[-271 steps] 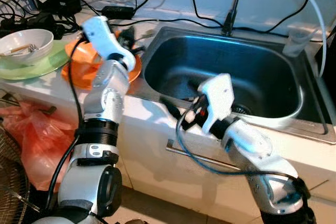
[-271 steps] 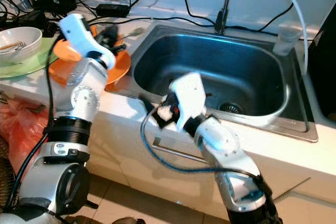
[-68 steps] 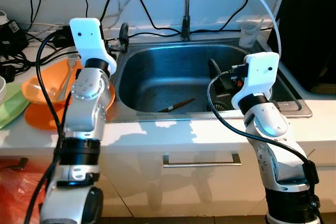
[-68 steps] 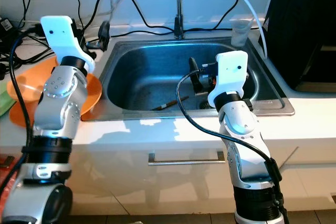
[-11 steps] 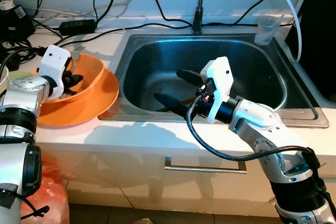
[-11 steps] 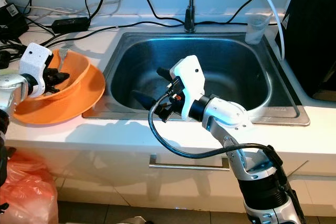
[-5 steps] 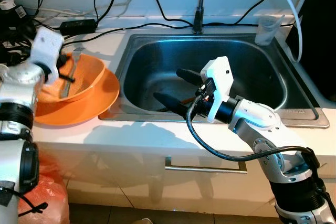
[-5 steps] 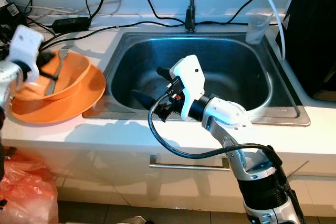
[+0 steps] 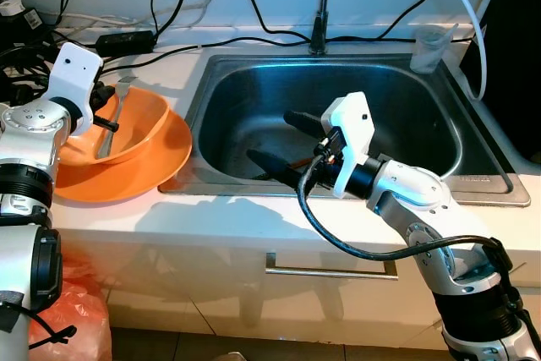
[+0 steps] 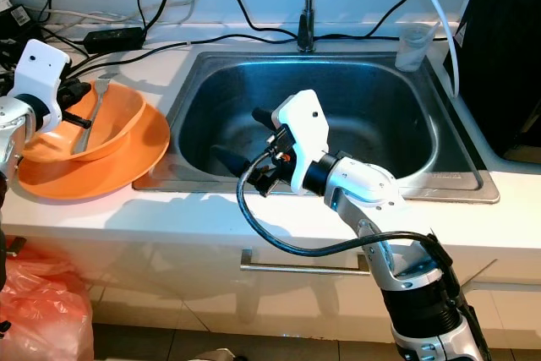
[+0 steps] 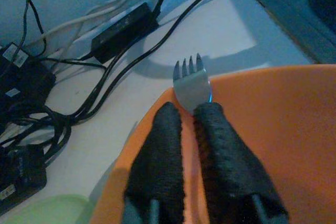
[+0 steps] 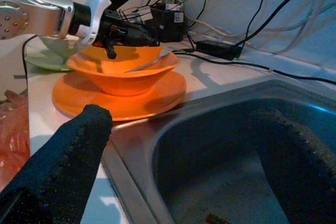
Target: Kitchen organization
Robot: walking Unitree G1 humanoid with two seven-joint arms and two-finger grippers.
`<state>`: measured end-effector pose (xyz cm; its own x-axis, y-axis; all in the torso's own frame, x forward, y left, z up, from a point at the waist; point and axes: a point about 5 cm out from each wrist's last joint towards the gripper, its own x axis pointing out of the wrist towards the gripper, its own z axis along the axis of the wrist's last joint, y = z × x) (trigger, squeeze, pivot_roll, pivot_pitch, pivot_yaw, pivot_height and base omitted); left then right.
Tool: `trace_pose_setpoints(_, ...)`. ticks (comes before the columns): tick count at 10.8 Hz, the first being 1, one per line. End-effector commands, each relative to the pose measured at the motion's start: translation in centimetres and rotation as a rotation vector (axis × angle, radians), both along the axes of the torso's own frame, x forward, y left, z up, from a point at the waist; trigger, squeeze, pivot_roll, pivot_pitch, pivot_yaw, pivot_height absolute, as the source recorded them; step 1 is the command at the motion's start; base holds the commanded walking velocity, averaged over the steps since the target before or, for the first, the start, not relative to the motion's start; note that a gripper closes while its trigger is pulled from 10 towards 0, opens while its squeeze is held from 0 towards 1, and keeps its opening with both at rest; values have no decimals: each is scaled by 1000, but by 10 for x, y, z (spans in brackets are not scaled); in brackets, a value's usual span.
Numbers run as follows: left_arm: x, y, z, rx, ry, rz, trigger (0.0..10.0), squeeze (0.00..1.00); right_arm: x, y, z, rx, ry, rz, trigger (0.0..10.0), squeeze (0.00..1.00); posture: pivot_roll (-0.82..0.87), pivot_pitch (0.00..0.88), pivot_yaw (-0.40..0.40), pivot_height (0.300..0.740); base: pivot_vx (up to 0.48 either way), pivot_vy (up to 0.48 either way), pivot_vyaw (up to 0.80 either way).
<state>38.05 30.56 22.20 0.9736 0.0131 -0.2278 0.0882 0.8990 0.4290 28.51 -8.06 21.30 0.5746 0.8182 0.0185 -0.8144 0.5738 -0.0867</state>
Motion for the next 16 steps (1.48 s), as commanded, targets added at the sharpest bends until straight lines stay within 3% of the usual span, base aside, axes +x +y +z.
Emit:
trace_pose_setpoints(1,-2,5,2,22,10,22,10000,1000,-1,3,-3,1,2,12,10000,0,114,16,97,740,0,0,0)
trace_pose_setpoints(4,-6,18,-2,25,9,110,10000,1000,-2,3,-4,-4,1,11,10000,0,114,18,97,740,0,0,0)
trace_pose_setpoints(6,-4,12,1,-11,-4,85,10000,1000,-1,3,-4,-6,1,11,10000,0,117,14,95,740,0,0,0)
trace_pose_setpoints(7,-2,4,0,-97,31,36,10000,1000,0,4,-4,-7,-2,14,10000,0,118,13,95,740,0,0,0)
trace_pose_setpoints(9,-1,-4,-1,-132,98,-24,10000,1000,0,4,-4,-9,-5,15,10000,0,119,11,95,740,0,0,0)
trace_pose_setpoints(10,-3,-3,-7,-131,148,-41,10000,1000,-1,5,-4,-14,-9,17,10000,0,118,10,99,740,0,0,0)
trace_pose_setpoints(16,-15,19,-17,-89,215,41,10000,1000,-1,5,-5,-14,-10,20,10000,0,118,11,97,740,0,0,0)
